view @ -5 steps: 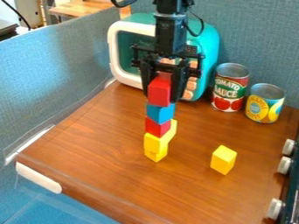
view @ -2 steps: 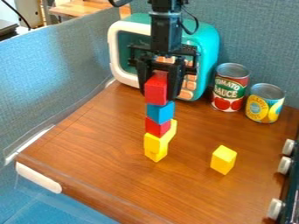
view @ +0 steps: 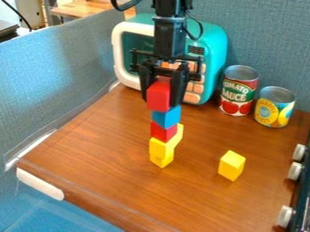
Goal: Put the block on top of the tower
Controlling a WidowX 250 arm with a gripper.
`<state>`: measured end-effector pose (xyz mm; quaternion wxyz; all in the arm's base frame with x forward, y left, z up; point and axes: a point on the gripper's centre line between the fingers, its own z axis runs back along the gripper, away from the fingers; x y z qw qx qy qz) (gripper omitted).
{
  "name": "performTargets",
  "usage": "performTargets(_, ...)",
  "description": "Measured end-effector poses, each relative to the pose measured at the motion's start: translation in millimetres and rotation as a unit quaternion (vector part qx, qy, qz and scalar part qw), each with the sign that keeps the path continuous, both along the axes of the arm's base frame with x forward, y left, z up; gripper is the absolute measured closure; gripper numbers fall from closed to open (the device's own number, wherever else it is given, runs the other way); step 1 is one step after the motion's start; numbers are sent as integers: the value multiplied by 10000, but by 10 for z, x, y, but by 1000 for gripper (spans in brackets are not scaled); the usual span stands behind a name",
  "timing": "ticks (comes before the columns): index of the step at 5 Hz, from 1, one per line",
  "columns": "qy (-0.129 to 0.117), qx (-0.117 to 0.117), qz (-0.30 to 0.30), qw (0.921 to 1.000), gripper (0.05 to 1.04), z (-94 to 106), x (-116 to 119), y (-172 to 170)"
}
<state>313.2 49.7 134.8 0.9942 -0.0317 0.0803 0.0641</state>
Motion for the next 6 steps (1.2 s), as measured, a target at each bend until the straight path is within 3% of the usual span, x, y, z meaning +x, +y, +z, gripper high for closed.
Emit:
performTargets(2, 67, 81, -138, 9998, 437, 6, -13, -24)
performTargets(3, 123, 130, -159, 9997, 152, 8, -26, -34)
performTargets(4, 144, 122, -199, 9996, 80, 48, -16, -42)
performTargets(5, 394, 43, -230, 9989, 83, -17, 5, -54)
performTargets(6, 281, 110, -267, 9992, 83, 49, 58, -51)
